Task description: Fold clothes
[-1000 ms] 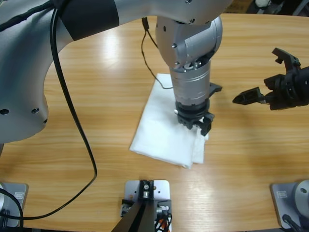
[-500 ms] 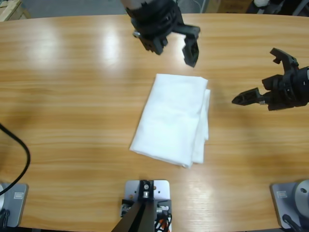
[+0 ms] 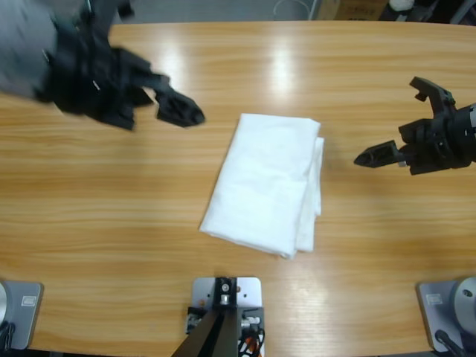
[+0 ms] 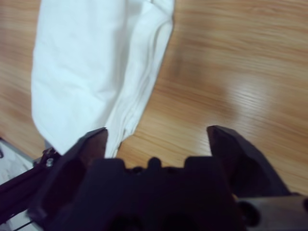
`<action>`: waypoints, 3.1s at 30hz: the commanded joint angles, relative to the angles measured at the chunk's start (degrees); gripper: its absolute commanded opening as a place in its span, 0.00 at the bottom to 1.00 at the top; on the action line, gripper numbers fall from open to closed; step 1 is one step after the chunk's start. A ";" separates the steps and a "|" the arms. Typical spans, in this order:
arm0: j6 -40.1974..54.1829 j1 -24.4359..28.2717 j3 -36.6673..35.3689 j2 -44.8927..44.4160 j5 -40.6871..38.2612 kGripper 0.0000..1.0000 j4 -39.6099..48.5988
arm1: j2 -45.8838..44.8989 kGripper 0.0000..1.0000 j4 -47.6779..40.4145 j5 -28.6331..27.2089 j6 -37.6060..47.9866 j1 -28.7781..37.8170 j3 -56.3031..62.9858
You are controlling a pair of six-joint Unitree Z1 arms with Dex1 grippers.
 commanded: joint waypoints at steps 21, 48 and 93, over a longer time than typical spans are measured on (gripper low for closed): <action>-15.58 -10.20 36.47 23.12 -5.76 0.00 -63.13 | 22.59 0.00 -26.07 25.45 -2.91 4.01 1.19; -14.58 -10.20 20.09 31.13 -10.26 0.00 -38.05 | 27.44 0.00 -36.95 3.35 1.20 -0.07 5.50; -5.17 5.26 -7.40 34.58 -11.46 0.00 -18.90 | 23.68 0.00 -56.06 10.56 18.06 20.27 27.15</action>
